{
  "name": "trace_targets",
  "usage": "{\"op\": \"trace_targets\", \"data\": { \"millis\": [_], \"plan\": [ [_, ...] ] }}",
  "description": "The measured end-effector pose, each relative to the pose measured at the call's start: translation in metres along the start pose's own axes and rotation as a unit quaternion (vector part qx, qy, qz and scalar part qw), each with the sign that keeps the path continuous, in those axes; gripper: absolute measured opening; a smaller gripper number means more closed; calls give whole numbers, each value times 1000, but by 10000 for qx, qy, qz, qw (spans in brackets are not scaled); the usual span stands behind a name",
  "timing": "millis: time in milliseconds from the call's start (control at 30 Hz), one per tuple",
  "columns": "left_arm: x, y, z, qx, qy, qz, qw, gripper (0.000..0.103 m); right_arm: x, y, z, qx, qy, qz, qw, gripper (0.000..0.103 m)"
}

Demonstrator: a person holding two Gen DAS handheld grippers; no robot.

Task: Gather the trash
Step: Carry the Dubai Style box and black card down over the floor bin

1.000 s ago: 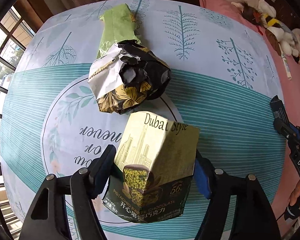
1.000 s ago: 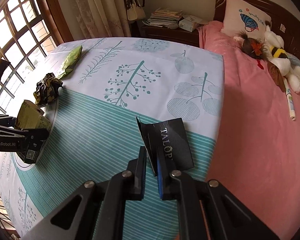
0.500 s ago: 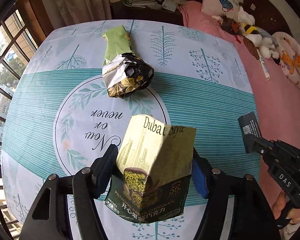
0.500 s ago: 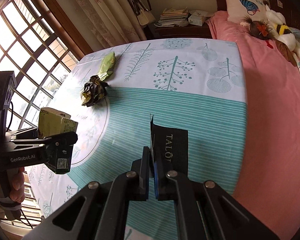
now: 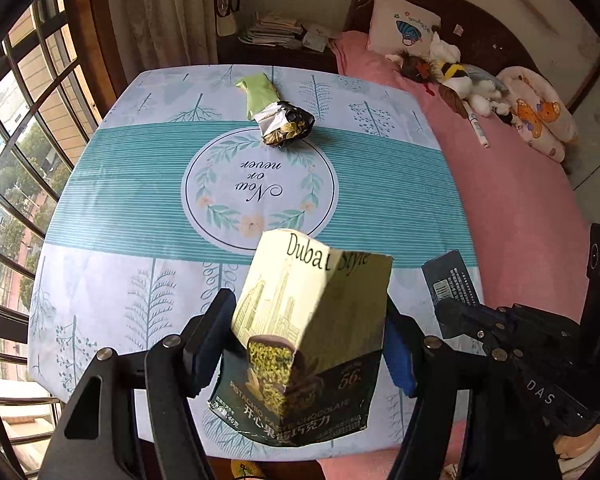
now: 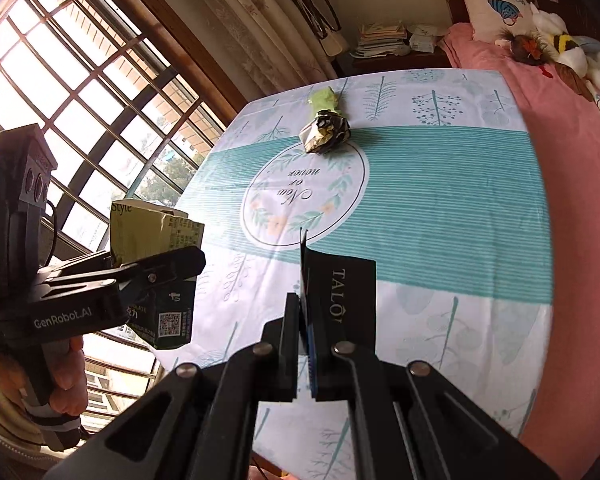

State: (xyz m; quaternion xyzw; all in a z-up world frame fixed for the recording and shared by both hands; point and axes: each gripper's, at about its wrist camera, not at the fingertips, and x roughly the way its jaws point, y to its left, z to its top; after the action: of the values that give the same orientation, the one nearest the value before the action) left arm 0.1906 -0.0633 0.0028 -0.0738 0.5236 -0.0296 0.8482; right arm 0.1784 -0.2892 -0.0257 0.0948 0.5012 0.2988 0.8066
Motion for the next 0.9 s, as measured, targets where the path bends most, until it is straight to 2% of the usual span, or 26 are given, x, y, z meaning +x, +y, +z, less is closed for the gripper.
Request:
{"op": "trace_targets", "data": {
  "millis": [233,433,633,900],
  "plan": [
    [-59,37,-83,374,-46,-141,9992,67,-34,72,-72,299,-357,-111,9989,3],
    [-98,66,-139,501,-129,-364,9980,67,-44,127,-135,323,-343,-300,9984,3],
    [-113,76,-187,660,15,-472,9967,67,-43,155,-188,441,-87,-451,9980,3],
    [-101,72,-234,592,369,-466,9965,67,-28,159,-245,543,471,-525,9960,3]
  ]
}}
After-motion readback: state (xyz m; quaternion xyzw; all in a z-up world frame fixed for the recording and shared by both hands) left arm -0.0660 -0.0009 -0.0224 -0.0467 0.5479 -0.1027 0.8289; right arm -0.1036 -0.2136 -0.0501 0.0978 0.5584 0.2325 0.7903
